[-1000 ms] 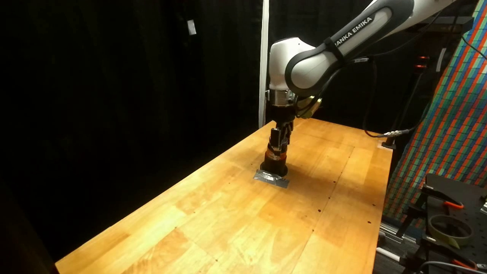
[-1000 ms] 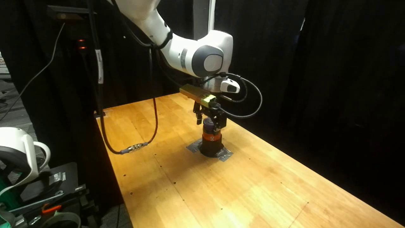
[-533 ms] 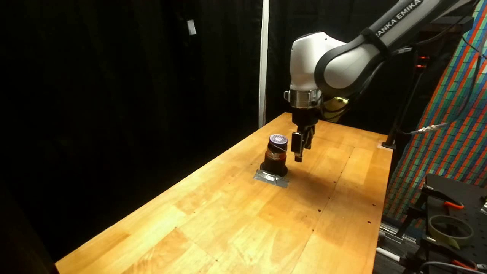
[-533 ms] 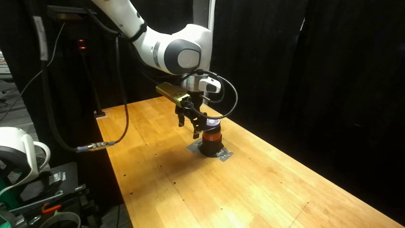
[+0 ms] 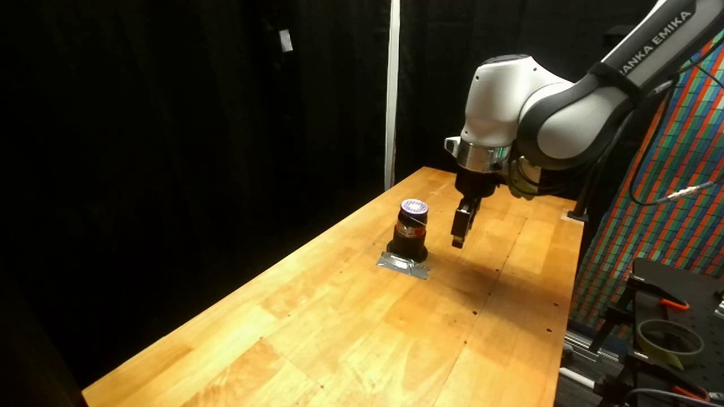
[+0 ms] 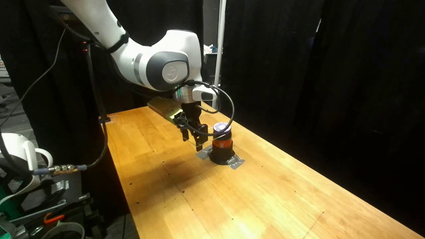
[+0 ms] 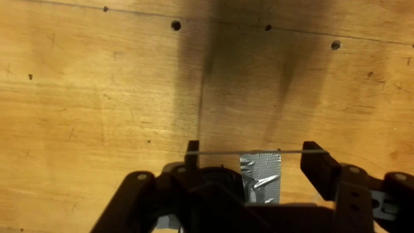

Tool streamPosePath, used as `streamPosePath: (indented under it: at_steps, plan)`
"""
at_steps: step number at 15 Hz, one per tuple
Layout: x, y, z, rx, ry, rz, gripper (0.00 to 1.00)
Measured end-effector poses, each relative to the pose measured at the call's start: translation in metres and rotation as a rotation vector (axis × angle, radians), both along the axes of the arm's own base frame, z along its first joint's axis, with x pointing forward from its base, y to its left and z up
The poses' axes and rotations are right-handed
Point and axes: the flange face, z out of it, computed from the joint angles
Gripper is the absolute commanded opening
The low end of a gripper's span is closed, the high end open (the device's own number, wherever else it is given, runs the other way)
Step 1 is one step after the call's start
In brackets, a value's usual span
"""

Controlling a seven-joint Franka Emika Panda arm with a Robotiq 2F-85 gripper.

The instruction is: Put the elastic around the bottle

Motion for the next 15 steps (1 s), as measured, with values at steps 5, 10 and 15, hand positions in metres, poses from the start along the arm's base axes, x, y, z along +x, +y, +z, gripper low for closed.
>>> streamPosePath:
  at_steps: [5, 10, 15]
  plan:
    - [-0.020, 0.000, -0.015, -0.058, -0.212, 0.107, 0.15]
    - [-0.031, -0.012, -0.012, -0.096, -0.377, 0.178, 0.14]
    - [-0.037, -0.009, -0.005, -0.124, -0.463, 0.214, 0.14]
